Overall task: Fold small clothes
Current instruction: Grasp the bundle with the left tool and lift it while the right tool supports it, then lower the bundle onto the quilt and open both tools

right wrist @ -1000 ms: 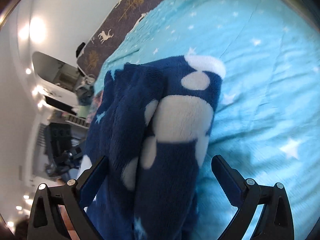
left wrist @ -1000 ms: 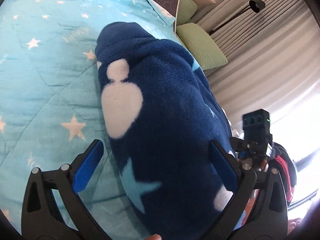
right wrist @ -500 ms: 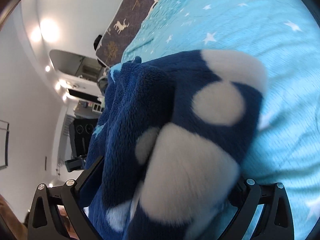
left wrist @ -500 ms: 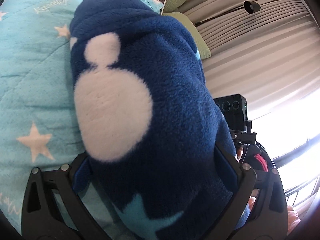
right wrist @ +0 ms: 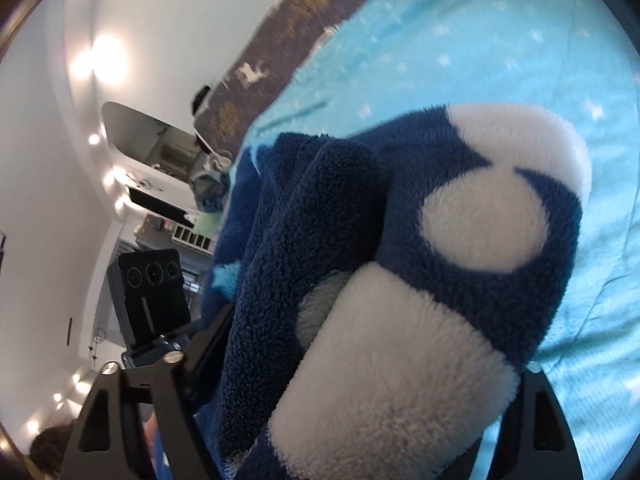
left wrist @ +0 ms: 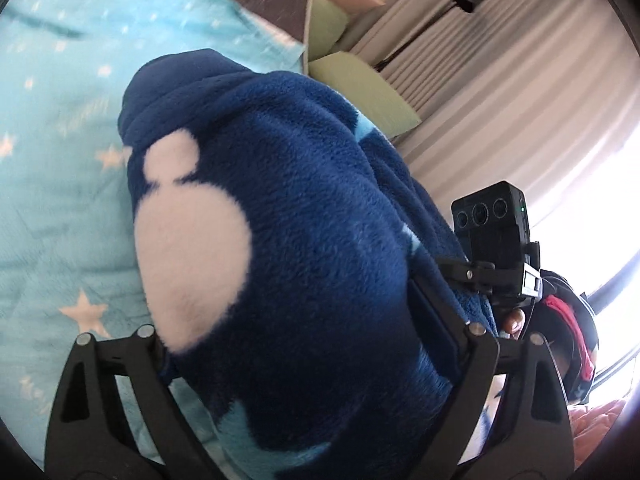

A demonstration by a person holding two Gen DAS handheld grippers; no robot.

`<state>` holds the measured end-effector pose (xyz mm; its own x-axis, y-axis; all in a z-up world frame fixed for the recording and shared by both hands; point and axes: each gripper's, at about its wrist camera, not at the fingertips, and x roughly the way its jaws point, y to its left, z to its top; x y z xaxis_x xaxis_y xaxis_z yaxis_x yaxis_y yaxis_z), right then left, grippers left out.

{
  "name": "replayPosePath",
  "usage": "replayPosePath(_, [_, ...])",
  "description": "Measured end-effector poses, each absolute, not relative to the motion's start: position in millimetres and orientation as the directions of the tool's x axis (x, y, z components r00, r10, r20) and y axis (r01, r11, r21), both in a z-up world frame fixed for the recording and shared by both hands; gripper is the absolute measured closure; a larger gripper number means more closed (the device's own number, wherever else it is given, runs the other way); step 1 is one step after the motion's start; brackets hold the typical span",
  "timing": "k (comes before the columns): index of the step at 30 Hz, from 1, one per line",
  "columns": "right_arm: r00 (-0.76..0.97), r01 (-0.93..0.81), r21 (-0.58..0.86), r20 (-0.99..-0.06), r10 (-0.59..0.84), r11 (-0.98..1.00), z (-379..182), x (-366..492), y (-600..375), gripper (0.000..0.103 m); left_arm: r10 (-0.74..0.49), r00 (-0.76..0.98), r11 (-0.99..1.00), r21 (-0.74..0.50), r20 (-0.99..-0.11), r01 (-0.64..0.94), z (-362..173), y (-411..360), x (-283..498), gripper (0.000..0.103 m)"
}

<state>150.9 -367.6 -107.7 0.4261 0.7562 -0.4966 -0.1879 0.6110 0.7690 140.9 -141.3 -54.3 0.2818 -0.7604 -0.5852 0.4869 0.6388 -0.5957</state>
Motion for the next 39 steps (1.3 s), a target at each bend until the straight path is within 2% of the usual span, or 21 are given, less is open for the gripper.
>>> replayPosePath(6, [0.558, -0.333, 0.650, -0.449, 0.698, 0.683, -21, 142, -365, 0.027, -0.779, 0.398, 0.617, -0.478, -0.485, 0.625, 44, -155, 152, 0.012])
replayPosePath(9, [0.621, -0.397, 0.567, -0.413, 0.666, 0.722, 42, 165, -374, 0.027, -0.774, 0.444, 0.621, -0.407, -0.451, 0.669, 98, -173, 178, 0.012])
replayPosePath(14, [0.680, -0.413, 0.565, -0.330, 0.655, 0.714, 127, 230, -408, 0.027, -0.752, 0.524, 0.646, -0.290, -0.399, 0.707, 184, -211, 243, 0.012])
replayPosePath(18, [0.717, -0.405, 0.567, -0.290, 0.634, 0.718, 156, 280, -426, 0.027, -0.741, 0.547, 0.661, -0.278, -0.390, 0.697, 205, -229, 300, 0.012])
replayPosePath(21, [0.737, -0.376, 0.565, -0.298, 0.607, 0.735, 154, 322, -433, 0.027, -0.732, 0.542, 0.677, -0.350, -0.413, 0.647, 193, -241, 349, 0.013])
replayPosePath(26, [0.723, -0.292, 0.622, -0.354, 0.593, 0.727, 110, 406, -429, 0.027, -0.689, 0.535, 0.724, -0.426, -0.489, 0.543, 134, -253, 430, 0.014])
replayPosePath(31, [0.669, -0.170, 0.697, -0.437, 0.601, 0.696, 16, 484, -433, 0.027, -0.575, 0.530, 0.815, -0.383, -0.623, 0.435, 49, -275, 484, 0.015])
replayPosePath(34, [0.656, -0.072, 0.682, -0.517, 0.550, 0.728, -44, 523, -433, 0.027, -0.454, 0.599, 0.885, -0.257, -0.660, 0.388, 6, -286, 503, 0.014])
replayPosePath(35, [0.663, -0.053, 0.673, -0.529, 0.529, 0.738, -56, 531, -435, 0.027, -0.383, 0.636, 0.916, -0.185, -0.670, 0.356, -8, -291, 508, 0.014])
replayPosePath(37, [0.689, 0.004, 0.641, -0.558, 0.462, 0.768, -74, 546, -442, 0.027, -0.292, 0.643, 0.948, -0.124, -0.707, 0.294, -28, -295, 523, 0.014])
replayPosePath(39, [0.705, 0.078, 0.587, -0.604, 0.372, 0.806, -85, 559, -445, 0.027, -0.269, 0.616, 0.962, -0.172, -0.740, 0.214, -41, -287, 539, 0.014])
